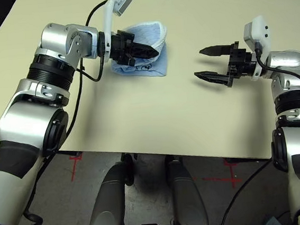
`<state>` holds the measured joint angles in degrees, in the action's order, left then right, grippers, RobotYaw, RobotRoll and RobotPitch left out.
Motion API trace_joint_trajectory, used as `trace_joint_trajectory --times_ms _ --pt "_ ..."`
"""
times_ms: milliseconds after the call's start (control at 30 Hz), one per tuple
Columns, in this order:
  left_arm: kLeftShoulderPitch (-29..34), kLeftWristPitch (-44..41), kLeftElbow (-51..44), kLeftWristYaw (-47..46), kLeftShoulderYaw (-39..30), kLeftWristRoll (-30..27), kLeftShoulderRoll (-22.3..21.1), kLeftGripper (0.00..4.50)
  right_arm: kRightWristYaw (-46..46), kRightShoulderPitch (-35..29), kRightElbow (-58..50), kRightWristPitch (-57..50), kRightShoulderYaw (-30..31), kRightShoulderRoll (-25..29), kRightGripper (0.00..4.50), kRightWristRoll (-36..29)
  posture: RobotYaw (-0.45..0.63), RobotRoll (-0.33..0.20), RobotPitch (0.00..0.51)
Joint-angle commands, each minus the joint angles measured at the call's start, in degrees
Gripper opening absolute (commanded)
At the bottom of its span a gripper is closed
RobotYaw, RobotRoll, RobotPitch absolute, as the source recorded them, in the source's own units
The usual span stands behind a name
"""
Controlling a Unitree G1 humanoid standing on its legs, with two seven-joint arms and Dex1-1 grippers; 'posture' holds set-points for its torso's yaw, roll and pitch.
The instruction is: Fold the towel and set it aside.
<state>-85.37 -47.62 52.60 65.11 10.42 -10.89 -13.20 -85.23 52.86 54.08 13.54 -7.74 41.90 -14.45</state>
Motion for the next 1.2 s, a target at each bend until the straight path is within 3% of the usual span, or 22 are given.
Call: trace_joint_trajectory --times_ms 33,300,433,567,700,800,933,1133,1200 --pt "0.6 1.5 0.9 1.0 1.4 1.8 0.2 1.49 0.1 -1.2 -1.0 -0.3 -0.5 0.7 4.50 -0.3 0.07 0.000 0.275" --pt "2.3 2.4 -3.0 7.4 1.3 1.6 -4.8 4.46 0.4 -0.5 0.1 0.3 -0.2 0.4 4.50 0.0 0.08 0.000 0.274" --pt "3.7 4.4 -5.9 10.8 -1.2 -0.6 -7.6 4.46 0.3 0.4 1.4 0.4 -0.7 0.3 4.50 -0.4 0.08 0.000 0.275" --pt "10.9 23.5 -8.2 14.0 -6.2 -1.3 -13.8 4.46 0.2 2.8 1.7 -3.8 -2.7 -1.6 4.50 -3.6 0.08 0.000 0.274" --pt "14.9 41.2 -3.4 16.1 -7.1 0.5 -16.3 4.46 0.2 3.4 1.2 -5.9 -3.0 -3.5 4.50 -4.7 0.09 0.000 0.272" --pt "15.8 52.0 1.1 19.7 -7.5 0.9 -17.0 4.50 0.1 3.7 1.6 -5.6 -2.4 -4.5 3.90 -4.0 0.09 0.000 0.272" --pt "14.7 60.4 7.4 21.8 -7.8 1.7 -16.8 4.50 0.3 4.3 1.6 -5.4 -1.2 -6.1 2.40 -3.1 0.09 0.000 0.268" --pt "12.8 65.5 12.1 23.0 -8.6 2.4 -15.9 4.50 0.9 4.6 -0.2 -6.3 -0.7 -7.6 0.16 -2.9 0.08 0.000 0.263" --pt "12.4 67.2 13.3 22.6 -9.0 2.5 -15.4 4.50 1.2 4.5 -1.1 -6.6 -0.6 -8.1 0.07 -2.9 0.07 0.000 0.263"
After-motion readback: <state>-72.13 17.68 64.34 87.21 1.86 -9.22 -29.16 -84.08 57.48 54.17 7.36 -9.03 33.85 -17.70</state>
